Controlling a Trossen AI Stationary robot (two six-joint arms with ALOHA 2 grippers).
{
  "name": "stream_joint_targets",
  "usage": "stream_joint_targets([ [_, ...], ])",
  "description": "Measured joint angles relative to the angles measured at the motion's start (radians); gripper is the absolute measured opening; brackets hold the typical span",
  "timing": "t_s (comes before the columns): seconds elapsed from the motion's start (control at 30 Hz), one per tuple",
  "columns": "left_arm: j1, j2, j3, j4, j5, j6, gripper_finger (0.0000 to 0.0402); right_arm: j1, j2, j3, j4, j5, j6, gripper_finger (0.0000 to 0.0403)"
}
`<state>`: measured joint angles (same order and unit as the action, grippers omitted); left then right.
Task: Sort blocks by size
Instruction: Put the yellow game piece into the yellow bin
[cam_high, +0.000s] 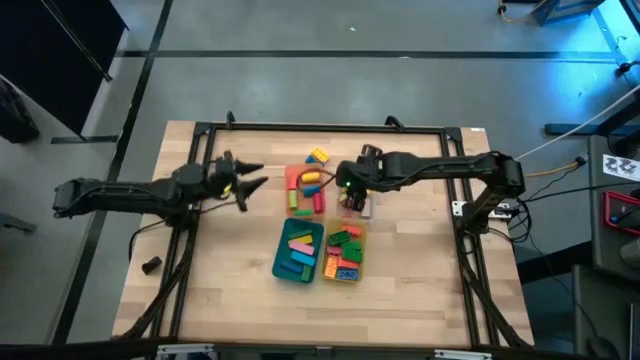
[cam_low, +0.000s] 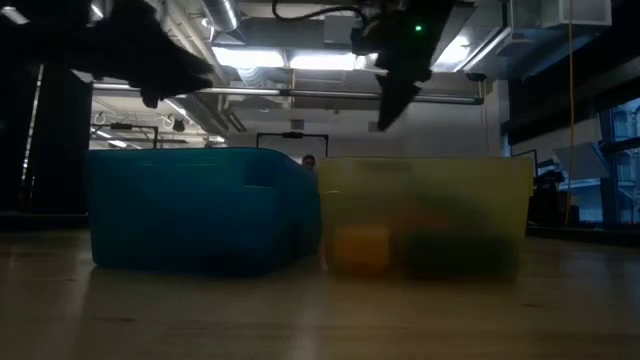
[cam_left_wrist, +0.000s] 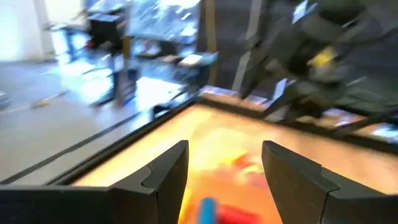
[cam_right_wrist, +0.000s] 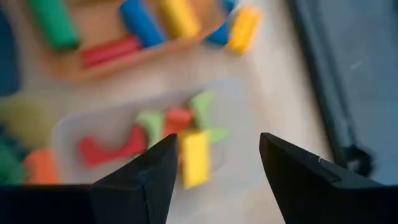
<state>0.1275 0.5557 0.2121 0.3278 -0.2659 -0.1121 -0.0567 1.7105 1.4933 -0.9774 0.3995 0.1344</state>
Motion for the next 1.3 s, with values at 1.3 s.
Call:
stream_joint_targets([
  [1.3, 0.451, 0.549, 0.397, -0.307, 0.052, -0.048, 0.0194, -0.415, 0.324, 0.000, 0.682, -0.411, -0.130, 0.0225],
])
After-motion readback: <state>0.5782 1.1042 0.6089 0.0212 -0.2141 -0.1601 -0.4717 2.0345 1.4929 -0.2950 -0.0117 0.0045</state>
